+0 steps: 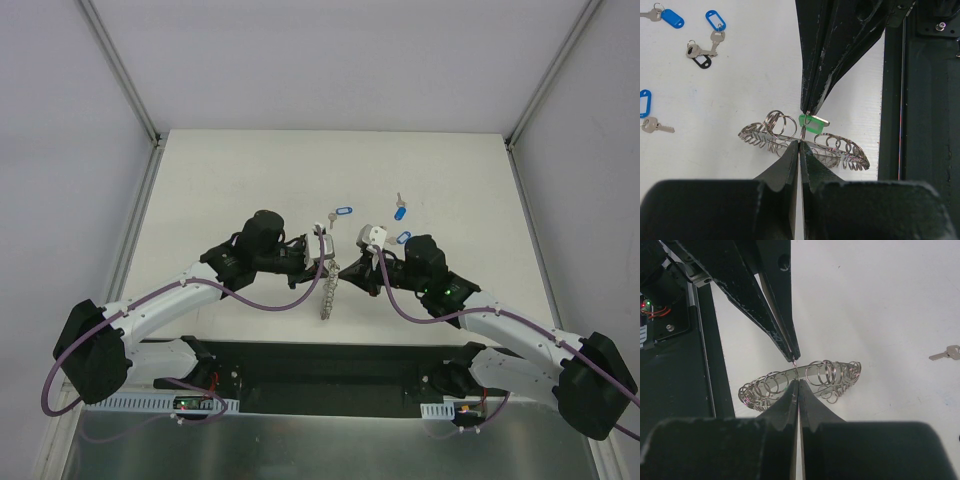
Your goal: Put the keys on the keyring
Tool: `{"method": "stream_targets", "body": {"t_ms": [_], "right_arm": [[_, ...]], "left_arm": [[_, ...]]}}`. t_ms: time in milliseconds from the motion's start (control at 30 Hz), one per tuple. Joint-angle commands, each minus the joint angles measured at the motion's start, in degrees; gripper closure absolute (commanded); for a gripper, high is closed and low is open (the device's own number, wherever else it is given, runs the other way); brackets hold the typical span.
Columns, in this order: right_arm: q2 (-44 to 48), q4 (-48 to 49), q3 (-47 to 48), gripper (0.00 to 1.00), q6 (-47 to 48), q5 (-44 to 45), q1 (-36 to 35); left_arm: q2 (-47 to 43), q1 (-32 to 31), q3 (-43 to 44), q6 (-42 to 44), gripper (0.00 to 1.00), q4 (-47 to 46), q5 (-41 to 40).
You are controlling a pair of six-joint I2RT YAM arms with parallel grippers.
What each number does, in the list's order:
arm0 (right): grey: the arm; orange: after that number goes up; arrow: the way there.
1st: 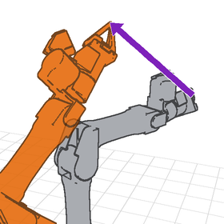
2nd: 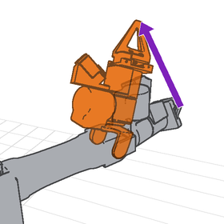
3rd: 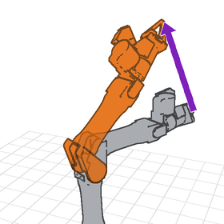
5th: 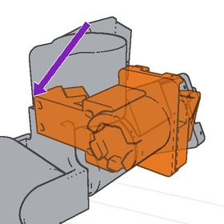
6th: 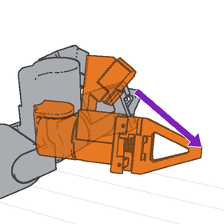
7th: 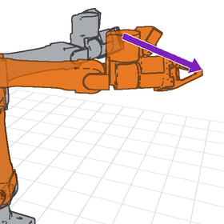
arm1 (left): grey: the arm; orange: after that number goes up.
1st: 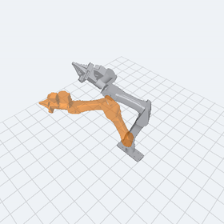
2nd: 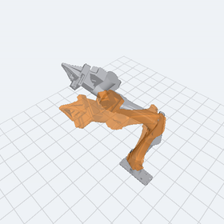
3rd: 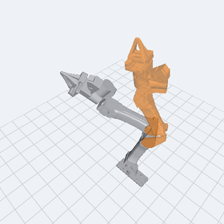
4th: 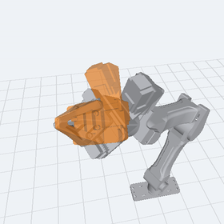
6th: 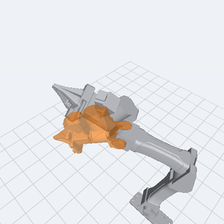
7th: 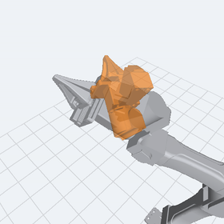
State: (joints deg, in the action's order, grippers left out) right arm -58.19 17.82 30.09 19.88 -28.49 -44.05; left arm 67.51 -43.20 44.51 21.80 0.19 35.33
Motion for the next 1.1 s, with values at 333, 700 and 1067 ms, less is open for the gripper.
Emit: {"method": "stream_targets", "body": {"t_ms": [333, 700, 1067], "right_arm": [[0.0, 4.3, -0.2, 0.99, -0.8, -0.3, 0.3], [-0.3, 4.8, -0.2, 0.99, -0.8, -0.3, 0.2], [-1.1, 5.1, -0.1, 0.99, -0.5, -0.3, 0.2]], "left_arm": [[-0.2, -0.5, 0.1, 0.1, 1.0, -2.7, -0.2], [-0.1, -0.6, 0.2, 0.1, 1.0, -2.7, -0.2], [0.3, -0.5, 0.4, -0.1, 1.0, -2.7, 0.2]]}}
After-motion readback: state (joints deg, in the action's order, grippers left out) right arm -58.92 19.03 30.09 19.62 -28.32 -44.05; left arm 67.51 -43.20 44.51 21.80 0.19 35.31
